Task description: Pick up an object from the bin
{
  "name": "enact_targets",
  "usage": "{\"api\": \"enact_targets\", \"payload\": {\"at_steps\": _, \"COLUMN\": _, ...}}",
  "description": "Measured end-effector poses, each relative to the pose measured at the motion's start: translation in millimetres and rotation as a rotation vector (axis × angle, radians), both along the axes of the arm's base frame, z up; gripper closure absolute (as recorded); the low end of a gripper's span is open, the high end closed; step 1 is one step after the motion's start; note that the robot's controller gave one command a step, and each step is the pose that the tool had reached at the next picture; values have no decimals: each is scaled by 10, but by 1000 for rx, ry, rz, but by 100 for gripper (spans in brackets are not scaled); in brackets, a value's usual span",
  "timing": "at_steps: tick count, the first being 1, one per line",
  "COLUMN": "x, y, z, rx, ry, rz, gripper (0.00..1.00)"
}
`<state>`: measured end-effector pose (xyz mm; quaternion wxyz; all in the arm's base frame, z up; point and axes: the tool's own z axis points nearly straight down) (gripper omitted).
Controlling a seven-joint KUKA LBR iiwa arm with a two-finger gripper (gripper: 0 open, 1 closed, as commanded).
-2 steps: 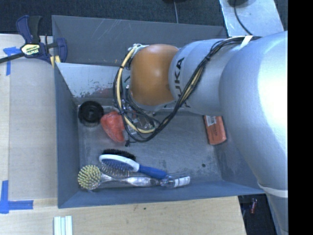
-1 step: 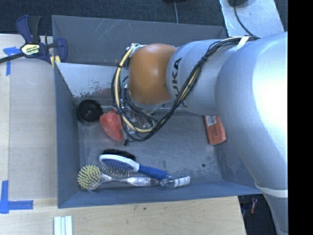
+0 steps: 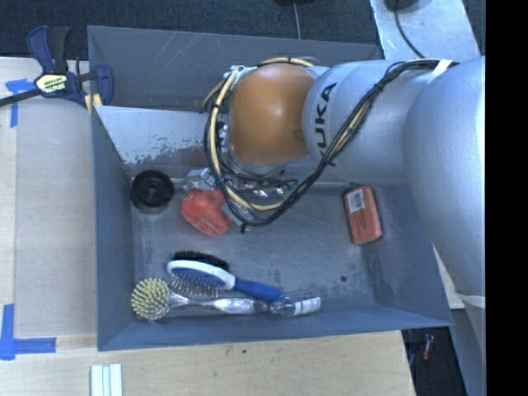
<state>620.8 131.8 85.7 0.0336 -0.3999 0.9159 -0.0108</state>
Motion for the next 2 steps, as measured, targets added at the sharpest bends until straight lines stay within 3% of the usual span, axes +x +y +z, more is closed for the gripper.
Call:
{"api": "enact_targets", "payload": {"at_steps": 1, "x": -124, "y": 311, "z": -62, "rx": 34, "ry": -5, "rz": -518, "gripper": 100}}
{"api": "enact_targets", "payload": {"at_steps": 2, "x": 20, "y": -170, "z": -36, "rx": 7, "ry": -13, "rz": -60, "gripper": 100}}
